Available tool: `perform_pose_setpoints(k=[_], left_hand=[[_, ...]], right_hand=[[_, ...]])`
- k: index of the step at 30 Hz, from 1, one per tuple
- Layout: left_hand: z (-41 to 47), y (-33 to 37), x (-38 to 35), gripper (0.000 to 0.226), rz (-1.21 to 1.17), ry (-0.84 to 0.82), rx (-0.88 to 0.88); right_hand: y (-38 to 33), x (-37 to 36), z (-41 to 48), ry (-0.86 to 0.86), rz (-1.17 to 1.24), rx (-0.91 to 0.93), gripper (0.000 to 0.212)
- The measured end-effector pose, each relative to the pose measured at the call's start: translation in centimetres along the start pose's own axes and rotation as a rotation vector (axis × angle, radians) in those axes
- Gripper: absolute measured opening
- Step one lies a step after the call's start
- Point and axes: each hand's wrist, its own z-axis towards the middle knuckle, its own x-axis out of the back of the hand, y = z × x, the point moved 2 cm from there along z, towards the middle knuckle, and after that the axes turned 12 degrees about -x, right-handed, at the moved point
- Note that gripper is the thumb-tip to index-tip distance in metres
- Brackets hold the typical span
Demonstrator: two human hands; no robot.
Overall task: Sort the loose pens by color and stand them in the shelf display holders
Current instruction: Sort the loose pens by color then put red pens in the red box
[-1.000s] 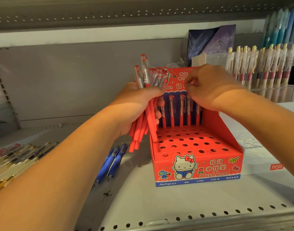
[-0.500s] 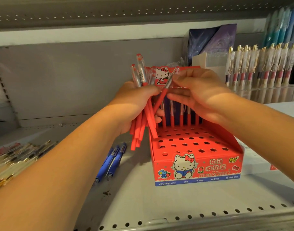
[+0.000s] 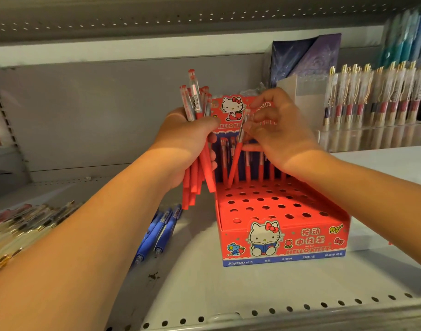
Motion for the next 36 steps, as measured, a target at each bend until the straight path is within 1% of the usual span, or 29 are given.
perform_pose_setpoints(k=[7,12,15,17,20,22,24,25,28,30,34,36], left_hand=[[0.0,-0.1,0.0,0.013,0.007,-0.056,-0.011],[-0.1,0.0,0.1,0.014,-0.009,-0.052,-0.007],[-0.1,0.1,0.1,0.019,-0.016,-0.045,-0.006],[-0.1,0.2,0.1,0.021,-0.024,-0.041,-0.002],[-0.1,0.2,0.0,0.021,-0.055,-0.048,0.005],[-0.2,0.2,0.0,0.02,-0.065,-0.066,0.009],[-0.2,0.2,0.0,0.019,-0.079,-0.102,0.006],[-0.3,0.1,-0.1,0.018,-0.087,-0.131,-0.001],[-0.7,0.0,-0.4,0.017,-0.101,-0.23,-0.013],[-0.9,-0.1,-0.6,0.02,-0.085,-0.285,0.002],[-1.2,-0.2,-0.7,0.025,-0.062,-0.364,0.042],[-1.3,-0.1,-0.8,0.024,-0.07,-0.383,0.037]], right_hand=[[0.4,0.0,0.3,-0.053,0.025,0.038,0.041],[0.4,-0.2,0.2,-0.093,-0.004,0.061,0.045],[0.6,-0.5,0.3,-0.126,-0.03,0.05,0.045],[0.9,-0.7,0.1,-0.197,-0.076,0.029,0.041],[1.2,-1.2,-0.4,-0.33,-0.27,0.017,0.033],[1.1,-1.2,-0.6,-0.334,-0.308,0.017,0.031],[0.6,-1.1,-0.5,-0.283,-0.249,0.025,0.029],[0.2,-0.9,-0.4,-0.248,-0.179,0.016,0.027],[-0.7,-0.3,-0.1,-0.194,0.162,-0.089,0.014],[-1.0,0.0,-0.2,-0.182,0.3,-0.137,0.006],[-0.7,0.1,-0.3,-0.163,0.359,-0.205,0.002],[-0.6,0.2,-0.2,-0.189,0.375,-0.223,0.007]])
